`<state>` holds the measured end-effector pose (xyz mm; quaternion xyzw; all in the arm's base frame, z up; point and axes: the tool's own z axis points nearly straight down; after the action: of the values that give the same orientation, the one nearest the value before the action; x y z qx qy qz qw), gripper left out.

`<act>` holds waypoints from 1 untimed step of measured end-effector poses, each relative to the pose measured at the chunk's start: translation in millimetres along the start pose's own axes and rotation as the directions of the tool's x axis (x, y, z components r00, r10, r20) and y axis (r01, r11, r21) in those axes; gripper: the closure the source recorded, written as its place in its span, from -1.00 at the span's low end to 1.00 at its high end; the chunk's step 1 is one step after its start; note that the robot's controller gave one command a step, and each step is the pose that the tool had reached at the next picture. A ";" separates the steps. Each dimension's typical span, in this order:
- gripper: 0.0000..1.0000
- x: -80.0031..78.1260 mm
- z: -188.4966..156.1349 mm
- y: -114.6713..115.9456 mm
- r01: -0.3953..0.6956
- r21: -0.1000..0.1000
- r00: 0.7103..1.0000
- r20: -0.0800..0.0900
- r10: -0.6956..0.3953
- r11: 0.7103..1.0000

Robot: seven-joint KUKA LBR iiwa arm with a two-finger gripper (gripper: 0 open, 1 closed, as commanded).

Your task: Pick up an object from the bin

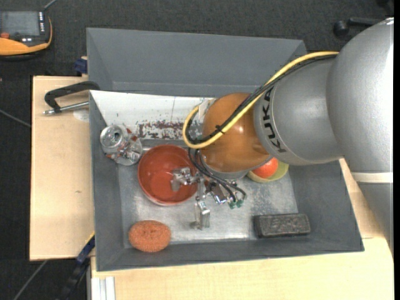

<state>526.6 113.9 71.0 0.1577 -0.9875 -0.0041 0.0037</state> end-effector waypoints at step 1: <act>1.00 -3.2 -2.2 1.7 0.002 -0.002 1.000 0.008 -0.002 1.000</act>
Offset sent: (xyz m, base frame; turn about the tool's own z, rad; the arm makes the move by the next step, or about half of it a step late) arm 0.0000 0.0000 0.0000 0.0000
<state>529.2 116.5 73.2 0.1588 -0.9873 -0.0057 0.0001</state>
